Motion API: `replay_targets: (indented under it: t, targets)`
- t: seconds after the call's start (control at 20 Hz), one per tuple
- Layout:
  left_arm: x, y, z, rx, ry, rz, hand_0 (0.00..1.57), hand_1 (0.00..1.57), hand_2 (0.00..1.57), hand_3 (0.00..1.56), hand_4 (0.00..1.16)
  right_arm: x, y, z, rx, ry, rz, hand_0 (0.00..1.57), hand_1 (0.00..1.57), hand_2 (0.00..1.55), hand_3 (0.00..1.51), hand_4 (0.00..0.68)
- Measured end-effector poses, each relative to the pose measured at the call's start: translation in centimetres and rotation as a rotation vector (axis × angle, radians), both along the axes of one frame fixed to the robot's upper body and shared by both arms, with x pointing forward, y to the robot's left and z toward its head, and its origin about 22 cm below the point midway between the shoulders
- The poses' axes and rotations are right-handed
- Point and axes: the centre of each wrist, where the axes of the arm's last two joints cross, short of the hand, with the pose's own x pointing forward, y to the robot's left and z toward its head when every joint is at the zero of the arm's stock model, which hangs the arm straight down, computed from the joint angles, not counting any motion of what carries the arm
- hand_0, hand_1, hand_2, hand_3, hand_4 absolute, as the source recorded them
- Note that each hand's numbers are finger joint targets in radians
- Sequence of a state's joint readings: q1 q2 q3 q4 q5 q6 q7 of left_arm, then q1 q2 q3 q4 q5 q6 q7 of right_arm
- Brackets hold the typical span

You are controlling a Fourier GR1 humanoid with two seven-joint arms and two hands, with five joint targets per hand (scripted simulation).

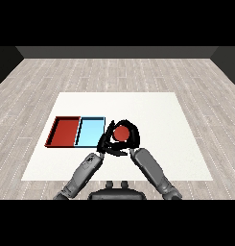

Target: Pick the red can and put it in the red box

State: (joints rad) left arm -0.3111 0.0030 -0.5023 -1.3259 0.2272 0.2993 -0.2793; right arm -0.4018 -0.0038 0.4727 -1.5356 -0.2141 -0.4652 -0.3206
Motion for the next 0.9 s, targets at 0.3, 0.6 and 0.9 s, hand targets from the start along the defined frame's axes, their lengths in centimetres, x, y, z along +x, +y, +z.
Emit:
replay_targets:
  t: [0.3,0.6,0.9]
  targets:
    - [0.5,0.5,0.0,0.001,0.021,-0.011,0.00,0.00,0.00,0.00,0.00,0.0,0.6,-0.5,0.005,0.004,0.018,1.52,1.52,1.46,1.40,0.648]
    - [0.5,0.0,-0.2,-0.006,0.019,0.061,0.37,0.37,0.72,0.57,0.91,0.3,1.1,-0.5,-0.007,-0.003,0.007,1.54,1.54,1.47,1.40,0.651]
    - [0.8,-0.3,-0.7,-0.022,0.048,0.161,1.57,1.57,1.57,1.48,1.12,-0.4,1.7,-0.5,-0.012,0.003,0.013,1.50,1.50,1.45,1.39,0.653]
